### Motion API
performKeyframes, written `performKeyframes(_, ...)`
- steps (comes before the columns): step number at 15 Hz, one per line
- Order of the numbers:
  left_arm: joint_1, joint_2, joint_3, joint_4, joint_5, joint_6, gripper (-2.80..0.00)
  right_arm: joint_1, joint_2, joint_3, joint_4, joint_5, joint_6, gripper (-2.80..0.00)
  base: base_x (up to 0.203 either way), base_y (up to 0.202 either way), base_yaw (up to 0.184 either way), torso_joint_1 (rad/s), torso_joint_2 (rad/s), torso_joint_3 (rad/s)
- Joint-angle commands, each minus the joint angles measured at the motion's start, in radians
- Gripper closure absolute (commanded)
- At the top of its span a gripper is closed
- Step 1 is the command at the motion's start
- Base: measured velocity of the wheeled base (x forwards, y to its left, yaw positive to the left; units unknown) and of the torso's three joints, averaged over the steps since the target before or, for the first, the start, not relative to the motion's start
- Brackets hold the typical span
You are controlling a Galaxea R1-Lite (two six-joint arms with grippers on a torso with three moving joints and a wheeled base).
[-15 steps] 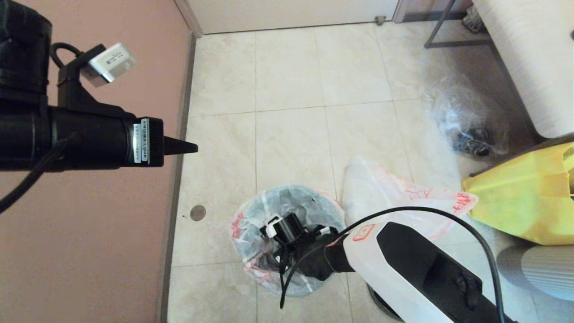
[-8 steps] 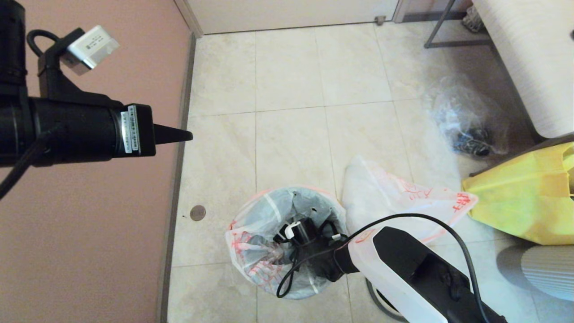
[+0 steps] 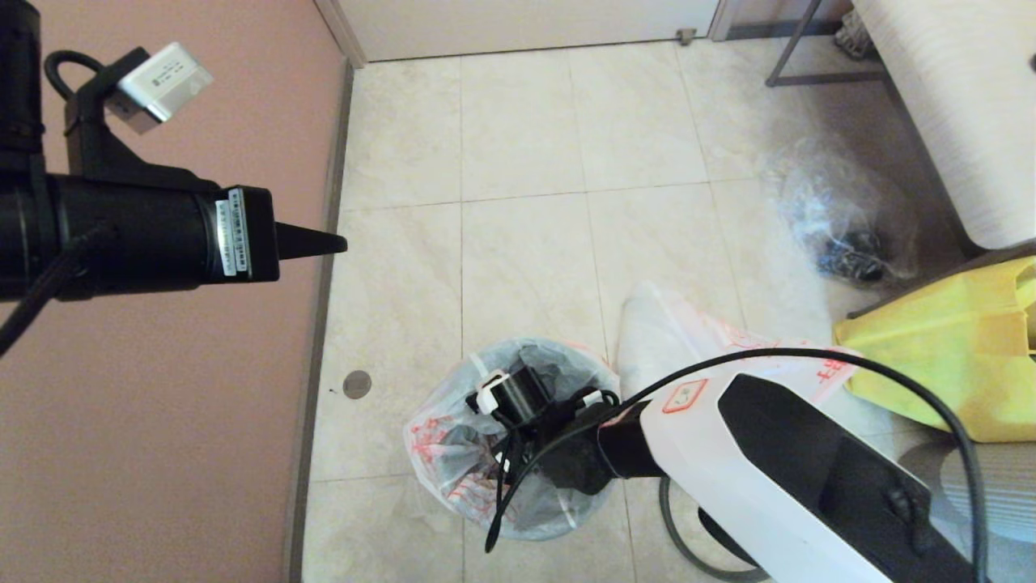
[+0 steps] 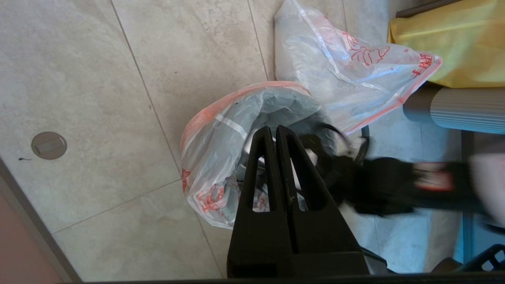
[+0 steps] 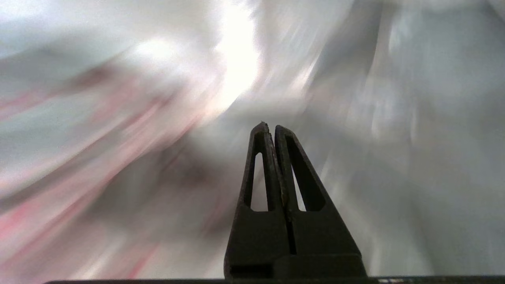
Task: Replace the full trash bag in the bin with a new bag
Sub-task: Put the new garbage bag on the trash can, then place the trash can ring on the trash can
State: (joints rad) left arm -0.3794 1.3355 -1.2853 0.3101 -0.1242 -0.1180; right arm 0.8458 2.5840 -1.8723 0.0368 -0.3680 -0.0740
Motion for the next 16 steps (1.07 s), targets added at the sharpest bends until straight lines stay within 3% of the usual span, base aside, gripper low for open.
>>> performKeyframes(1, -0.008, 0.004, -0.002, 0.003, -0.002, 0.001, 0.0, 0.036, -0.153, 0.042, 0.233, 0.001, 0.139, 0.0, 0.0, 0.0, 0.0, 0.0, 0.0, 0.0)
performKeyframes(2, -0.022, 0.005, -0.001, 0.004, 0.0, 0.0, 0.0, 0.049, -0.198, 0.053, 0.394, 0.016, 0.216, 0.0, 0.0, 0.0, 0.0, 0.0, 0.0, 0.0)
performKeyframes(4, -0.041, 0.001, 0.005, 0.007, 0.003, 0.0, 0.0, 0.06, -0.333, 0.068, 0.615, 0.126, 0.363, 0.0, 0.0, 0.0, 0.0, 0.0, 0.0, 0.0)
performKeyframes(6, -0.049, -0.001, 0.008, 0.007, 0.017, 0.001, 0.0, 0.04, -0.49, 0.142, 0.709, 0.198, 0.435, 0.0, 0.0, 0.0, 0.0, 0.0, 0.0, 0.0)
performKeyframes(9, -0.052, 0.005, 0.009, 0.006, 0.026, 0.0, 0.0, -0.071, -0.729, 0.438, 0.725, 0.244, 0.473, 0.0, 0.0, 0.0, 0.0, 0.0, 0.0, 0.0)
performKeyframes(12, -0.056, 0.029, 0.009, 0.004, 0.026, 0.0, 0.0, -0.332, -0.868, 0.759, 0.683, 0.264, 0.423, 0.0, 0.0, 0.0, 0.0, 0.0, 0.0, 0.0)
performKeyframes(14, -0.076, 0.044, 0.009, 0.003, 0.039, -0.001, 0.0, -0.532, -0.889, 0.895, 0.591, 0.268, 0.31, 0.0, 0.0, 0.0, 0.0, 0.0, 0.0, 0.0)
performKeyframes(16, -0.095, 0.059, 0.014, 0.001, 0.077, -0.002, 0.0, -0.681, -0.819, 0.956, 0.465, 0.268, 0.204, 0.0, 0.0, 0.0, 0.0, 0.0, 0.0, 0.0)
